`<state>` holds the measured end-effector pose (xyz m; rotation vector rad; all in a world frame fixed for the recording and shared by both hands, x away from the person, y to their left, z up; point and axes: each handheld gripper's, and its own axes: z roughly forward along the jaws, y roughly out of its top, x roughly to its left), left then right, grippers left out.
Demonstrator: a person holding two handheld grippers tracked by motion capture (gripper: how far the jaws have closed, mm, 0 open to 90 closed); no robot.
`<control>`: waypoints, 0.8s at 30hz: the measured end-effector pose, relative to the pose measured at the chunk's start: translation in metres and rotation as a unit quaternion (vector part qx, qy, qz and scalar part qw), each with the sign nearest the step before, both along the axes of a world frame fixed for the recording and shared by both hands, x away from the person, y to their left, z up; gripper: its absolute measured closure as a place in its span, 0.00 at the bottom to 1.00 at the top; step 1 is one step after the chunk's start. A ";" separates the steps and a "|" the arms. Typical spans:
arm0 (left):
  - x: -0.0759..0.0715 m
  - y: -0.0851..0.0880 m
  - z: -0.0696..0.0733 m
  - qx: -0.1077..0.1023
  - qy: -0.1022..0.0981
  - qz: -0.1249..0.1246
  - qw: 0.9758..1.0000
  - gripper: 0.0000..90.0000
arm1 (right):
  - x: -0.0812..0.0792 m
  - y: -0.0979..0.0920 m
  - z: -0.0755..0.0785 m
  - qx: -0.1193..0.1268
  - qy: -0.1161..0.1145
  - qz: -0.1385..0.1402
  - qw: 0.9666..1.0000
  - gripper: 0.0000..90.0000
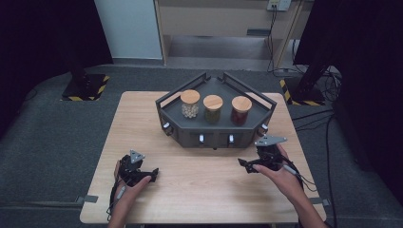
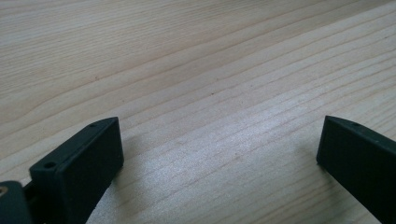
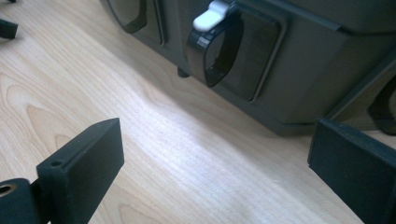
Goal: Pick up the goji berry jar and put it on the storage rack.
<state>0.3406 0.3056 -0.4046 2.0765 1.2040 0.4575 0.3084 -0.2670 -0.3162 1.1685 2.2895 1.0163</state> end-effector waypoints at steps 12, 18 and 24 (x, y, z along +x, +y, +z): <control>0.000 0.000 0.000 0.000 0.000 0.000 1.000 0.00 | -0.007 0.010 -0.027 -0.007 0.023 0.004 1.000 0.04; 0.000 0.000 0.000 0.000 0.000 0.000 1.000 0.00 | -0.011 0.015 -0.042 -0.010 0.034 0.003 0.999 0.05; 0.000 0.000 0.000 0.000 0.000 0.001 1.000 0.00 | -0.014 0.019 -0.055 -0.009 0.043 -0.002 0.999 0.05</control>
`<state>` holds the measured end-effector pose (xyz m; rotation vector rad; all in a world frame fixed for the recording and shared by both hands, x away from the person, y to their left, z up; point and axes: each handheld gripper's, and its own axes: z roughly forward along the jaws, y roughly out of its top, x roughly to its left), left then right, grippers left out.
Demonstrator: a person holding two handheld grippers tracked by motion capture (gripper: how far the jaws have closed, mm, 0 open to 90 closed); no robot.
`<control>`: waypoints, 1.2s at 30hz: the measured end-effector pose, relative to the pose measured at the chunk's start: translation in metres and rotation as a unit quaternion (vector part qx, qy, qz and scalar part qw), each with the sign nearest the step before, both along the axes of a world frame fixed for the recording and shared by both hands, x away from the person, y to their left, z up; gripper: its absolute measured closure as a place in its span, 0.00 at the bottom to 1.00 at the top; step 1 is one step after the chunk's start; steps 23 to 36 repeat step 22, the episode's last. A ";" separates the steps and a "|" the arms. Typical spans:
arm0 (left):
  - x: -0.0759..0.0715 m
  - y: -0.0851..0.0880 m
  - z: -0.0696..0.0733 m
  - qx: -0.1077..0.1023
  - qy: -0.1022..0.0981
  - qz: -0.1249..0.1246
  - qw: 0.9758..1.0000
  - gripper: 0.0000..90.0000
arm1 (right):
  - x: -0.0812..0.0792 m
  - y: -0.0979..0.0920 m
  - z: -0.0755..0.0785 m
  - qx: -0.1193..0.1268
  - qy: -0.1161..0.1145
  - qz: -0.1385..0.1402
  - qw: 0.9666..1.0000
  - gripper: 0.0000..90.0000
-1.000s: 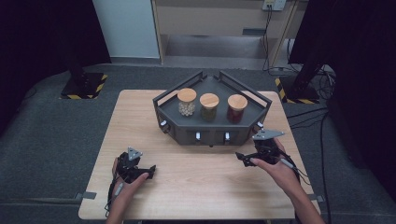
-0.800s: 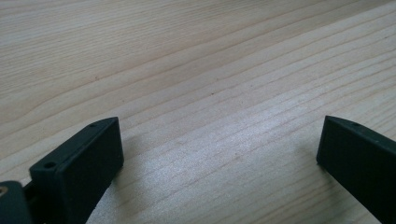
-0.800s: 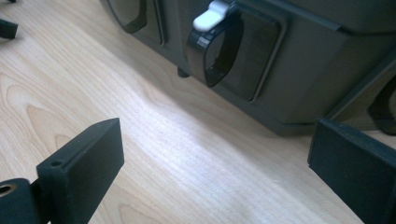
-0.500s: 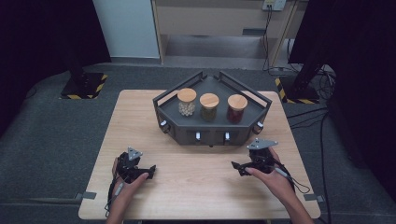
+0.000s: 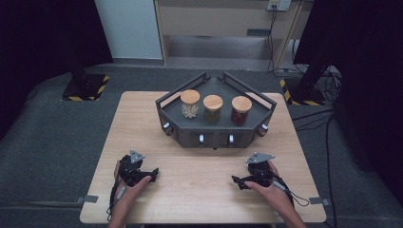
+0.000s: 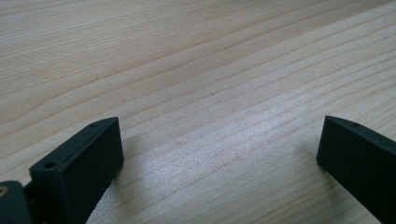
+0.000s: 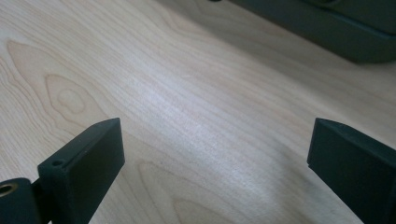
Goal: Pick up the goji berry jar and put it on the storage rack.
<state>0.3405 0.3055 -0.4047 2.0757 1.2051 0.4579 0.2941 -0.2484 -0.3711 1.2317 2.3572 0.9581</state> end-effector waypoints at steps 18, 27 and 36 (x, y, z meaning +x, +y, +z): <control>0.000 -0.001 0.000 0.001 0.000 0.001 1.000 0.00 | -0.010 0.009 -0.016 -0.012 -0.015 0.002 1.000 0.02; 0.000 -0.001 0.000 0.001 0.000 0.001 1.000 0.00 | -0.010 0.009 -0.016 -0.012 -0.015 0.003 1.000 0.01; 0.000 -0.001 0.000 0.001 0.000 0.001 1.000 0.00 | -0.010 0.009 -0.016 -0.012 -0.015 0.003 1.000 0.01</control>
